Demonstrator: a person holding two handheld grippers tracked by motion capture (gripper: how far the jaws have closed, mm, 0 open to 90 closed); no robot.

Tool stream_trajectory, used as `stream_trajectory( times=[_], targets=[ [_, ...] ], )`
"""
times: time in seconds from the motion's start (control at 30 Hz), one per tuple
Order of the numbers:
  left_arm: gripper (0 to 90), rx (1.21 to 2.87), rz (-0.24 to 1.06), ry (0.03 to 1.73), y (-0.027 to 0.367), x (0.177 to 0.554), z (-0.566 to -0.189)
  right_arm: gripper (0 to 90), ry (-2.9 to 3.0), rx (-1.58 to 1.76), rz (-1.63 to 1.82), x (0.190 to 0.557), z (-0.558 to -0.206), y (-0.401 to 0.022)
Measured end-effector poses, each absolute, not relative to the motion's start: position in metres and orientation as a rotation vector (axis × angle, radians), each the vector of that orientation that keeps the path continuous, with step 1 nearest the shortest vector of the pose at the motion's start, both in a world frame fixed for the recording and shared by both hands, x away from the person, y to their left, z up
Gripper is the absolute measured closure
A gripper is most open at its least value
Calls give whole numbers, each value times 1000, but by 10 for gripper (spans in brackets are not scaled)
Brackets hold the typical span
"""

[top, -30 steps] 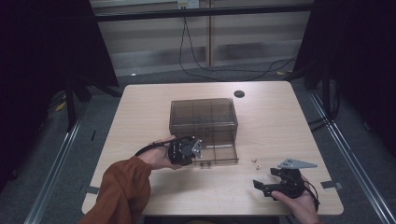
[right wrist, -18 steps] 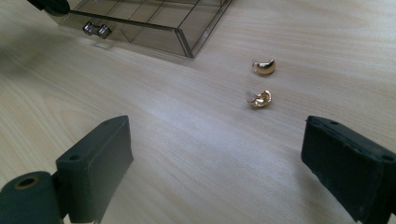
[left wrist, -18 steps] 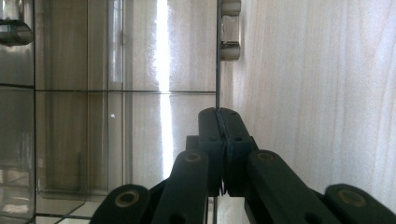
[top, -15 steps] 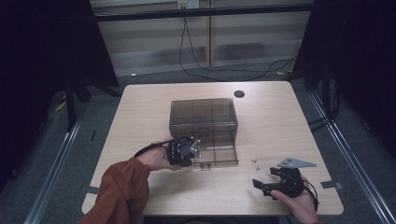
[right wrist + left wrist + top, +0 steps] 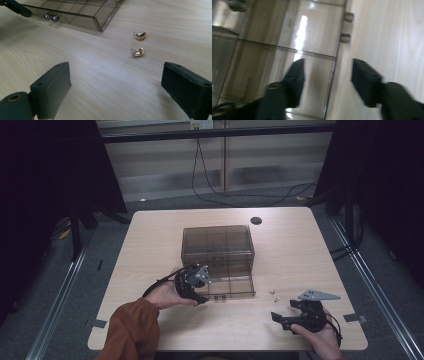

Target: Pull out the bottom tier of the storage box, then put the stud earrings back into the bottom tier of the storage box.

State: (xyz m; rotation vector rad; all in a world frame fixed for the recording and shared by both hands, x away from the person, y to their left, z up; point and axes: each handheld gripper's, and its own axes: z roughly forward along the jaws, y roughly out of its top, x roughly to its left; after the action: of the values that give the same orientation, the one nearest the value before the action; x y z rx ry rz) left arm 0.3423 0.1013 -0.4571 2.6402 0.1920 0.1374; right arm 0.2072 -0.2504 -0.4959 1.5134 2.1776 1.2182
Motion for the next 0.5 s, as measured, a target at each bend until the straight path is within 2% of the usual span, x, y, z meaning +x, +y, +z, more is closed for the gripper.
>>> stream_trajectory(
  times=[0.17,0.33,0.5],
  targets=[
    [239,2554,148,284,113,345,-456,90,2177,1507,1210,209,-496,-250],
    [189,2481,118,384,130,345,-457,90,2169,1515,1207,208,-496,-250],
    [119,2432,177,468,152,339,-455,96,2160,1523,1211,209,-496,-252]
  ],
)
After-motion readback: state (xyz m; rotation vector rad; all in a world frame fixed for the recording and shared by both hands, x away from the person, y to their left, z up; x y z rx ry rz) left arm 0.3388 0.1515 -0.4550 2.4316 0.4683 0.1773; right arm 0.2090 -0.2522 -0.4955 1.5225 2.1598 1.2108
